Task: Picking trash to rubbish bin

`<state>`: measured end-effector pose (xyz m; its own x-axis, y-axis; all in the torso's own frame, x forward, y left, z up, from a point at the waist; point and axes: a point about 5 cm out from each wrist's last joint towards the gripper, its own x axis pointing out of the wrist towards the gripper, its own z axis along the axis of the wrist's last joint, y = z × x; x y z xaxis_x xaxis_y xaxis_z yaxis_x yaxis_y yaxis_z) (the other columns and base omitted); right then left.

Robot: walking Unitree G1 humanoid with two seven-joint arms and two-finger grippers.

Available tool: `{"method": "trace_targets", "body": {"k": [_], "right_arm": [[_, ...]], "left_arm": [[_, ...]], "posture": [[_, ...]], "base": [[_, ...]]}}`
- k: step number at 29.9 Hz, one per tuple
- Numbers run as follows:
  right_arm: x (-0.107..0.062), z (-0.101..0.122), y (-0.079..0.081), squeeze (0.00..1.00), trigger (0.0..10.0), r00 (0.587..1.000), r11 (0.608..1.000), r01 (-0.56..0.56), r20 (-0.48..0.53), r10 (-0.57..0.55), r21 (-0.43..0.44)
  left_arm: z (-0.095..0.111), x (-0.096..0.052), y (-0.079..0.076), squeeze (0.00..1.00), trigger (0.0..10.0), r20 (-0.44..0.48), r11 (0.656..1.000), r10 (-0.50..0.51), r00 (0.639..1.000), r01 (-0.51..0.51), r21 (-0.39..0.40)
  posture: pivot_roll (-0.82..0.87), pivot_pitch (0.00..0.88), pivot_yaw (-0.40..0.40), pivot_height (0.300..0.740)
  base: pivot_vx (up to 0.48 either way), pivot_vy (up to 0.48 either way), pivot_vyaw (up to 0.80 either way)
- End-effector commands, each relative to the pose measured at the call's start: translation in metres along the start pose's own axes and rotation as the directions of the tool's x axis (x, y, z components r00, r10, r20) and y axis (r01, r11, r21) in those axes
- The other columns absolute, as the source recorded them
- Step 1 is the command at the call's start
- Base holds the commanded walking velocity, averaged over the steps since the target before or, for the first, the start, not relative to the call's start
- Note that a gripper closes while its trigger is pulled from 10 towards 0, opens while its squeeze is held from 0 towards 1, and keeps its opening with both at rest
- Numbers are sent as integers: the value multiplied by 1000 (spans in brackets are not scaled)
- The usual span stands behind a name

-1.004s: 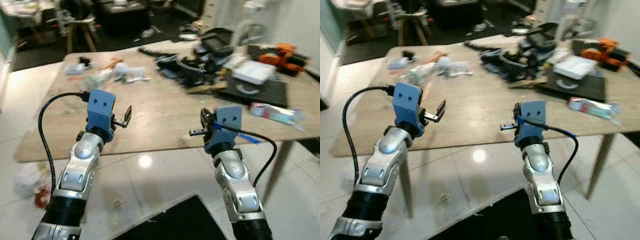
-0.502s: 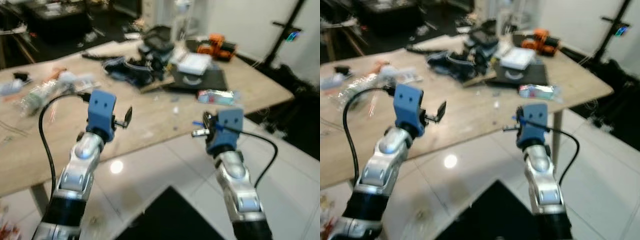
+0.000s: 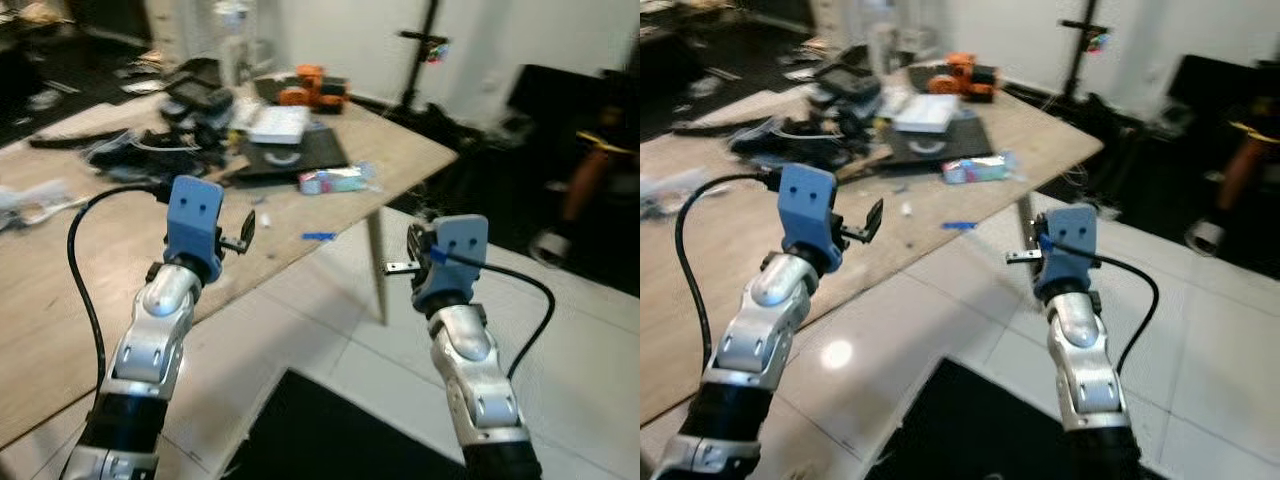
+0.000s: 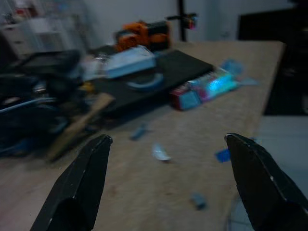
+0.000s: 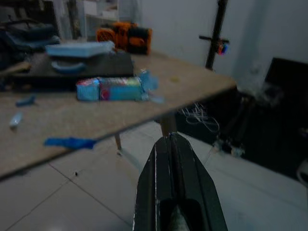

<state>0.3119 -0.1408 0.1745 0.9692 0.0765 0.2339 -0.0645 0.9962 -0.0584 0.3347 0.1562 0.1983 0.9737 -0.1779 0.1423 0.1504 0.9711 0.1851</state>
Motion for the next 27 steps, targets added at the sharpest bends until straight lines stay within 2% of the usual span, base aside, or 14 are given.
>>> {"method": "trace_targets", "body": {"k": [1,27], "right_arm": [[-2,-4,-2,0,10000,1000,1000,8,-25,-8,3],[-8,-19,3,0,10000,995,997,23,-96,-16,70]], "left_arm": [[-4,-1,2,0,10000,-23,1000,6,1000,-6,12],[-1,3,2,0,10000,-7,1000,7,1000,-7,6]], "posture": [[8,135,39,740],[9,88,47,740]], "base": [[0,0,-800],[0,0,-800]]}}
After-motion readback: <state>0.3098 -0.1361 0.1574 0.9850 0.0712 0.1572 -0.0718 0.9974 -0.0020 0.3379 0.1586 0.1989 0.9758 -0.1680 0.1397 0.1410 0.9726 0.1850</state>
